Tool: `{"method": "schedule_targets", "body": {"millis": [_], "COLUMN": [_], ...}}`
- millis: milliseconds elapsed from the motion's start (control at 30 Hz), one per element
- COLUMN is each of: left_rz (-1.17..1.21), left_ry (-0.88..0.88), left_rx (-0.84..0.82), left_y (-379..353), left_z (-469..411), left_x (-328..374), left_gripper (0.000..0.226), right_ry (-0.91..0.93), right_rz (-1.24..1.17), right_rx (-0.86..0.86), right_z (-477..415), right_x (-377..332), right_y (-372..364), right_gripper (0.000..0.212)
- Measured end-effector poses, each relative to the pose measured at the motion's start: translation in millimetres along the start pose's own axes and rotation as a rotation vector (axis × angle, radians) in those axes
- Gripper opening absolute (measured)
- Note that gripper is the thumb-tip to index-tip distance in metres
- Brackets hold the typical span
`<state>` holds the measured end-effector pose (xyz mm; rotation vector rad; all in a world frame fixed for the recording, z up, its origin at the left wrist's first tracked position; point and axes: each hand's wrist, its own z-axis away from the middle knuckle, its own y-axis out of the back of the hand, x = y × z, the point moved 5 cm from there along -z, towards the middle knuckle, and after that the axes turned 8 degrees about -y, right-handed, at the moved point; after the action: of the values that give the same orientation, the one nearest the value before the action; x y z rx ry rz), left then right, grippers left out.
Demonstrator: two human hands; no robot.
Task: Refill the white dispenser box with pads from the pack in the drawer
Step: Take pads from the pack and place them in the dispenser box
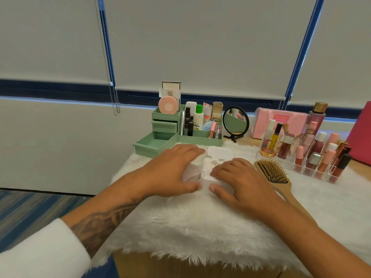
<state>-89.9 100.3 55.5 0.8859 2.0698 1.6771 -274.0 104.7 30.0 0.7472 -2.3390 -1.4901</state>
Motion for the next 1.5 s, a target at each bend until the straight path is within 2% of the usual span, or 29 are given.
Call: {"method": "schedule_targets", "body": {"millis": [67,167,233,333,433,700,767,867,967,1000,1067,1100,1200,1233,1367,1500], "left_rz": [0.022,0.117,0.167,0.222,0.225,0.175,0.195,0.231,0.289,0.277,0.154,0.064,-0.186,-0.229,-0.193,-0.06], "left_ry": [0.115,0.231,0.276,0.269,0.27,0.314,0.307,0.257,0.19,0.171,0.136,0.114,0.032,0.043,0.128,0.076], "left_rx": [0.037,0.154,0.227,0.274,0.285,0.315,0.303,0.267,0.189,0.157,0.102,0.096,0.126,0.11,0.07,0.257], "left_y": [6,11,14,21,26,36,35,30,17,13,5,1,-7,-9,-12,4], "left_z": [15,27,28,27,28,28,27,26,27,28,30,32,33,33,36,27], "left_x": [-14,-33,-40,-42,-43,-50,-51,-46,-37,-34,-29,-27,-23,-26,-30,-2], "left_gripper": [0.066,0.021,0.016,0.016,0.016,0.019,0.019,0.019,0.014,0.019,0.035,0.036,0.016,0.017,0.048,0.061], "right_ry": [-0.025,-0.09,-0.051,0.063,0.05,-0.013,-0.015,-0.007,-0.011,-0.006,0.008,0.023,0.062,0.056,-0.094,-0.371], "right_rz": [-0.038,-0.173,-0.231,-0.129,-0.052,-0.189,-0.213,-0.153,-0.037,-0.006,0.002,-0.005,-0.056,-0.102,-0.251,-0.303], "right_rx": [0.014,0.065,0.094,0.045,0.001,-0.027,-0.033,0.017,0.058,0.064,0.065,0.053,-0.042,-0.066,-0.013,0.019], "right_z": [1,-5,-12,-22,-31,-34,-37,-44,-50,-52,-51,-50,-43,-41,-44,-51], "right_x": [0,-8,-25,-54,-64,-67,-65,-62,-59,-59,-59,-58,-58,-56,-25,29], "right_y": [2,14,22,15,2,9,9,9,7,6,4,1,-5,-4,17,32], "right_gripper": [0.048,0.043,0.033,0.03,0.036,0.022,0.024,0.038,0.025,0.02,0.016,0.017,0.026,0.027,0.025,0.027]}}
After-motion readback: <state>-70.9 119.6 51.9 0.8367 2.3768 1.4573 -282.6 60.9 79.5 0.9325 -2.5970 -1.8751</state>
